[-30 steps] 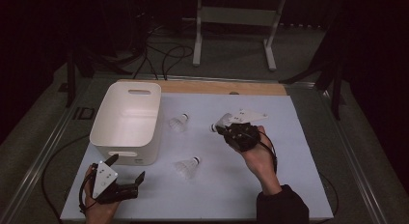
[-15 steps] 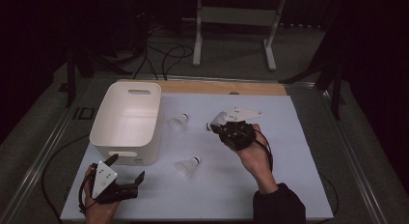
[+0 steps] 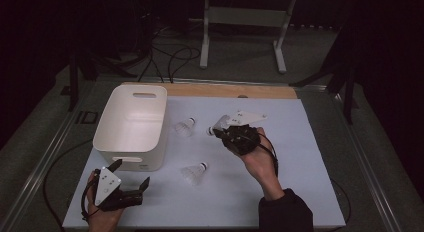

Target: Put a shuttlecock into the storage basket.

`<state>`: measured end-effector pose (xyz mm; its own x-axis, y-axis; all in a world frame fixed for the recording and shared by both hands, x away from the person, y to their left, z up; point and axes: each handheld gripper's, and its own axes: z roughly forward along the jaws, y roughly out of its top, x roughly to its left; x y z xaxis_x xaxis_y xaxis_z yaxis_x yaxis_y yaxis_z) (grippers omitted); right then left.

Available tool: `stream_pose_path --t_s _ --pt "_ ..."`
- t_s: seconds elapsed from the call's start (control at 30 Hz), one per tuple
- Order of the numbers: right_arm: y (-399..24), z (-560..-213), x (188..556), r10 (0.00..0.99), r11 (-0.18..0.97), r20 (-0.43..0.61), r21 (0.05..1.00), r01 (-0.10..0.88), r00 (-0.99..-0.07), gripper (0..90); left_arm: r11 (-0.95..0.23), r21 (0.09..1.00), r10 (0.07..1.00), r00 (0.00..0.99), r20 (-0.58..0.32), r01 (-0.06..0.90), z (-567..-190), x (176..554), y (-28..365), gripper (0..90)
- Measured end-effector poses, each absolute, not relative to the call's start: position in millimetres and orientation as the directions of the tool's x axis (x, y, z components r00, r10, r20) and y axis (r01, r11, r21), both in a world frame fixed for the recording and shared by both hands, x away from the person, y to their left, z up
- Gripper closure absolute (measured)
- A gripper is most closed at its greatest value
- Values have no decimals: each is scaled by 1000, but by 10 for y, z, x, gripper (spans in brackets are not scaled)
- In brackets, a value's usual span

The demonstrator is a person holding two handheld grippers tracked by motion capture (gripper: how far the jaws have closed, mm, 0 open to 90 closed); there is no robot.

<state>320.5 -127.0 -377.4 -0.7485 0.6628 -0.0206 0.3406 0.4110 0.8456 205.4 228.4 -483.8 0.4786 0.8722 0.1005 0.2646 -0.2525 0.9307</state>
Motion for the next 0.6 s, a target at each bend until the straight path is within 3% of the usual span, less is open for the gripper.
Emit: stream_pose_path --t_s 0.6 --pt "-1144 -3759 3224 645 411 -12 848 334 -764 874 -250 933 871 480 101 259 -4834 2062 2297 1"
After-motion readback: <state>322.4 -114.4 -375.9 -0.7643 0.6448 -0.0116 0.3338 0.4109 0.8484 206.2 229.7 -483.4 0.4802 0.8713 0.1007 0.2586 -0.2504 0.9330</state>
